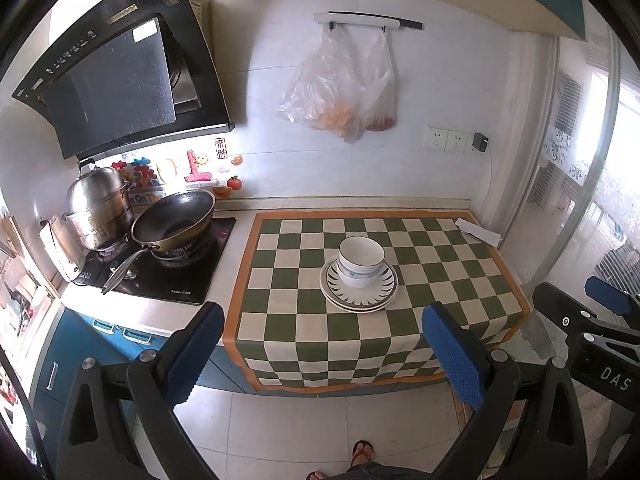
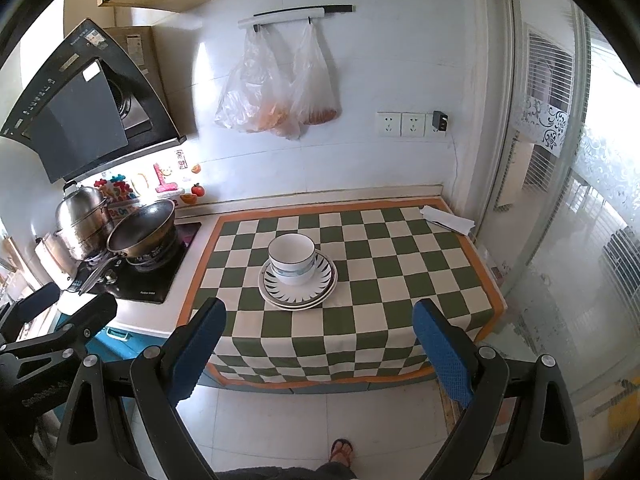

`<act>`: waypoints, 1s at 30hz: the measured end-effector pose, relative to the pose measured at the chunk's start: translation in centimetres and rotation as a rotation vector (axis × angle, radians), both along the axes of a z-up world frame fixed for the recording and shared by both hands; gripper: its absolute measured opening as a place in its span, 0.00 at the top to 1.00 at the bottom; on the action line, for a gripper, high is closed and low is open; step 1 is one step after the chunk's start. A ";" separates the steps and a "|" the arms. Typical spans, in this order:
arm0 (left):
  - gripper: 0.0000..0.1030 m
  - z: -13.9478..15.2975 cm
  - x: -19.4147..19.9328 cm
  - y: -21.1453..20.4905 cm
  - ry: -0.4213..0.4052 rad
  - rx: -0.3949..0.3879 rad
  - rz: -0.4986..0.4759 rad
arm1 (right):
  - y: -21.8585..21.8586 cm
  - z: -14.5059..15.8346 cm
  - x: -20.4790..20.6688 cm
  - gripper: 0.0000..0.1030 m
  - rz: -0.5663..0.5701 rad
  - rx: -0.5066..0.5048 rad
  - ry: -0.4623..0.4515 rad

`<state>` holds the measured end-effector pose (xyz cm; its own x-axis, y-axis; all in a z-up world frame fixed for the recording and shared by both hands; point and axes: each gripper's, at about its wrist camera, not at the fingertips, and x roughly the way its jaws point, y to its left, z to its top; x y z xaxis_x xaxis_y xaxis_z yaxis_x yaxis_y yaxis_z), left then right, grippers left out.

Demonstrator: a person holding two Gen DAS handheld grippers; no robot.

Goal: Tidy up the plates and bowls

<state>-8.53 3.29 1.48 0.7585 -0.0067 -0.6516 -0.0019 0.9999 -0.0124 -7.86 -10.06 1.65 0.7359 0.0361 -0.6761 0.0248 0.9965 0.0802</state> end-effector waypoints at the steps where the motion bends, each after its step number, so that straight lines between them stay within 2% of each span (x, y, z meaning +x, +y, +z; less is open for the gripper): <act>1: 0.01 0.0 -0.1 0.0 0.001 -0.001 0.000 | 0.0 0.0 0.0 0.06 0.000 0.000 -0.001; 30: 0.01 -0.2 1.8 0.9 0.018 -0.005 -0.004 | 0.4 -1.1 1.3 0.06 -0.016 -0.004 0.008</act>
